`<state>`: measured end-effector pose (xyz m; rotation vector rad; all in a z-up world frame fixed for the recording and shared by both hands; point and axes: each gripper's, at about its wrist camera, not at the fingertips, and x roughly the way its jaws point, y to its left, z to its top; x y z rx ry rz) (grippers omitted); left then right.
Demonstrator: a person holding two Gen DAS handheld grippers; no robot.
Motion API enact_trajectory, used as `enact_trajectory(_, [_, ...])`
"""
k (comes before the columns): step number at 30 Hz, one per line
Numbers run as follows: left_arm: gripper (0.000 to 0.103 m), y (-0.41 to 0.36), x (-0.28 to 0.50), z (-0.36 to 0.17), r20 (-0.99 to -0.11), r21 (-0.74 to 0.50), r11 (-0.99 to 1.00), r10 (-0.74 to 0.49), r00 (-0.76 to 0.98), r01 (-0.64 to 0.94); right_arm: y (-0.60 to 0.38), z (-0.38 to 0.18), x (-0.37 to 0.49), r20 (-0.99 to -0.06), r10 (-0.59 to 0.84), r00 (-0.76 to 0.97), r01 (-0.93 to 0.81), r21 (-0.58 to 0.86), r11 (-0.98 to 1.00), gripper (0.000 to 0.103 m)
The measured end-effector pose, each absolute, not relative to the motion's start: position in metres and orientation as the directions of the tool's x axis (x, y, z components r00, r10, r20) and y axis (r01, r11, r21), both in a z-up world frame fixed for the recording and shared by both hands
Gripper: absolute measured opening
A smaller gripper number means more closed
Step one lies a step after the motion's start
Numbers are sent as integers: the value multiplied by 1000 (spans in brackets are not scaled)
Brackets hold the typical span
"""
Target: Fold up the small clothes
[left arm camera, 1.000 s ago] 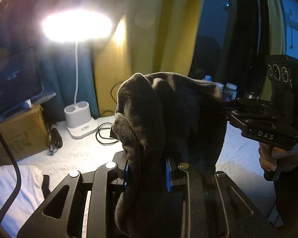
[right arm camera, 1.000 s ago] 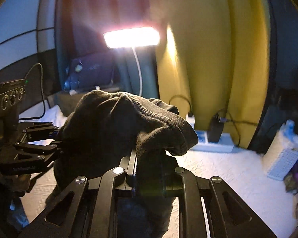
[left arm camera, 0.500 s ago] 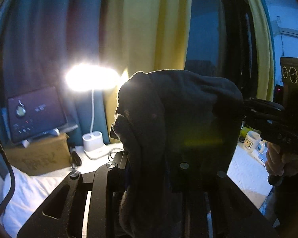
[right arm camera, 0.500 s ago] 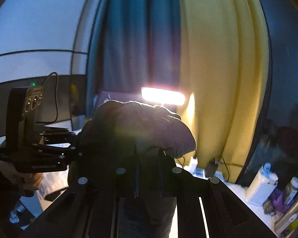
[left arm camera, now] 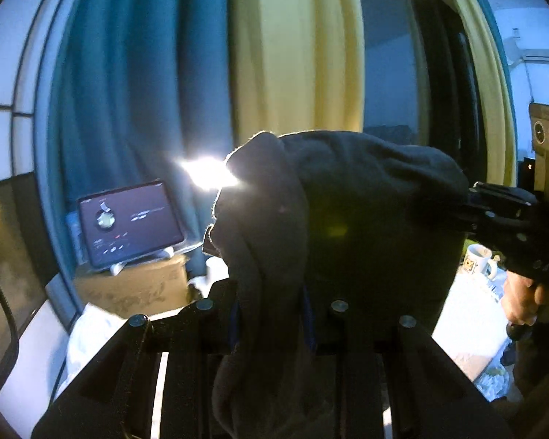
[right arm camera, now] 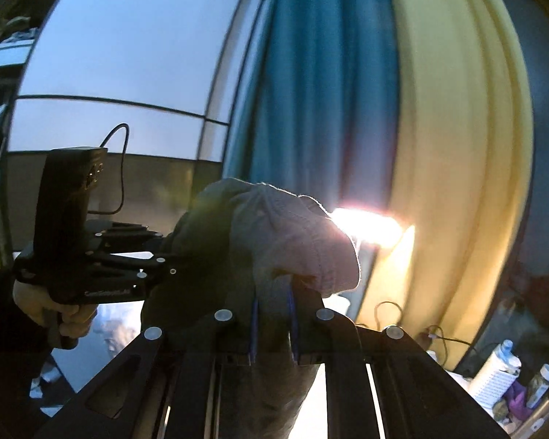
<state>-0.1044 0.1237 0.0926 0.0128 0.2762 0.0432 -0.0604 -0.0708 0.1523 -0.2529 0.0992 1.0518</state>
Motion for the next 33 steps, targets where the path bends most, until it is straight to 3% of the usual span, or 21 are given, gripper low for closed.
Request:
enact_trajectory(13, [25,150,-98,60,-364,-11,997,72,929,-81,-34,113,-42,-309,833,460,-886,-99,453,13])
enact_trajectory(33, [25,195,14,-10,-551,-65,995,27,834,-75,22,40,76,-477,766,431,-862,32,505,13])
